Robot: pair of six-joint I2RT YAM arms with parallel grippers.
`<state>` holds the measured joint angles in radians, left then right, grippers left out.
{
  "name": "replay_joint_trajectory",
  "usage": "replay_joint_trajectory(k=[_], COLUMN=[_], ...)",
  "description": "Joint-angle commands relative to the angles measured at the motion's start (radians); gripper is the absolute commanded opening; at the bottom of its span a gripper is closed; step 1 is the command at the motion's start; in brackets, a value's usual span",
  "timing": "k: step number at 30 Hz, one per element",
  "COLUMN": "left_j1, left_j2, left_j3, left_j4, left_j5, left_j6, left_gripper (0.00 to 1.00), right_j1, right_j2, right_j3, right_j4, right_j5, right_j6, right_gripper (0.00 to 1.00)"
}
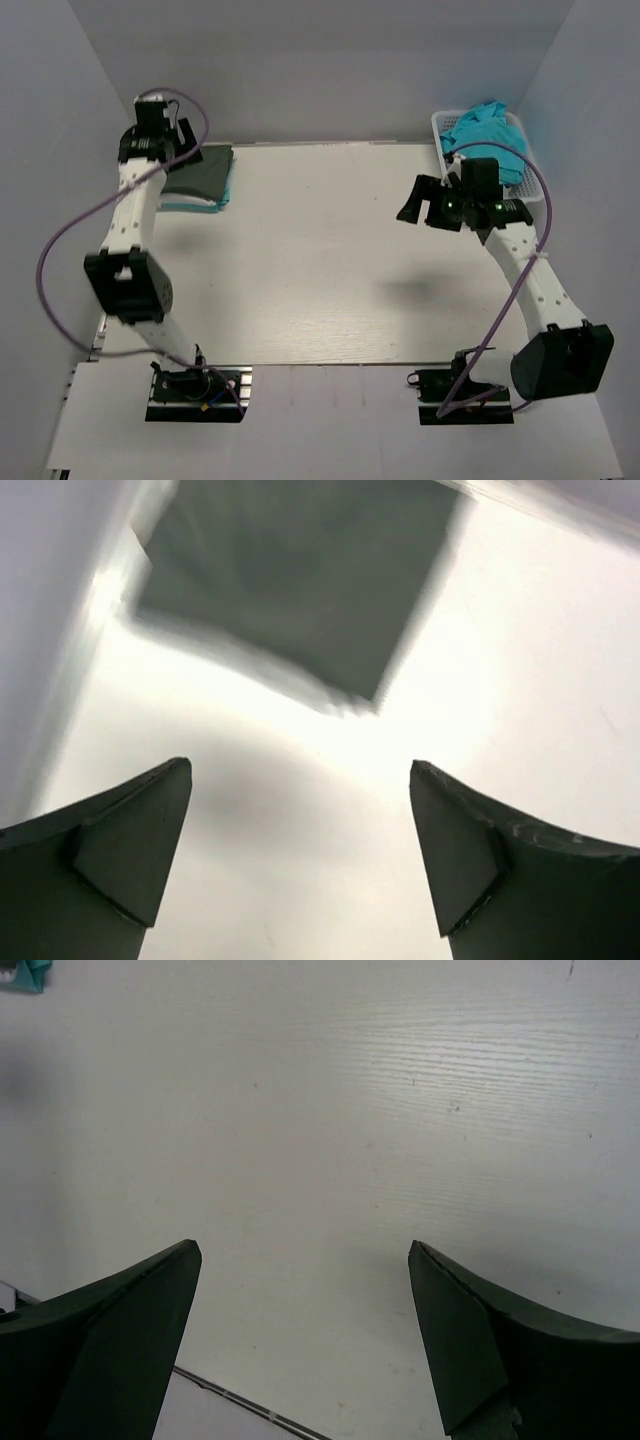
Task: Fold and stack the t-shirts
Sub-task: Put the neatly folded tshirt into the corner of the board with the left arm
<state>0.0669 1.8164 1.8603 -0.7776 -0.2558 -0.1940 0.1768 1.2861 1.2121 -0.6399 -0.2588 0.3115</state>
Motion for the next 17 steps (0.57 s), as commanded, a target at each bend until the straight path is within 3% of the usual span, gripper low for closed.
replay_joint_trajectory(k=[1, 2, 4, 6, 9, 17], left_j1=[-0.015, -0.024, -0.024, -0.033, -0.033, -0.033], left_j2=[-0.343, -0.417, -0.62, -0.73, -0.842, -0.853], left_j3=[-0.307, -0.492, -0.657, -0.815, -0.86, -0.851], left_j4=[0.036, 0.088, 0.133, 0.158, 0.063, 0.054], left_j5=[0.316, 0.352, 0.416, 0.45, 0.39, 0.423], left_j6=[-0.175, -0.188, -0.219, -0.228, -0.219, -0.2], left_gripper=[1.0, 1.0, 1.0, 1.0, 1.0, 1.0], right_j1=[-0.003, -0.003, -0.002, -0.003, -0.002, -0.002], right_j2=[-0.091, -0.126, -0.172, -0.233, -0.275, -0.364], right_j3=[-0.088, -0.153, -0.193, -0.274, -0.335, -0.439], right_j4=[0.042, 0.066, 0.081, 0.121, 0.163, 0.244], right_j5=[-0.027, -0.026, -0.037, -0.051, -0.053, -0.025], right_j6=[0.015, 0.021, 0.027, 0.054, 0.061, 0.086], right_gripper=[0.9, 0.9, 0.9, 0.9, 0.9, 0.9])
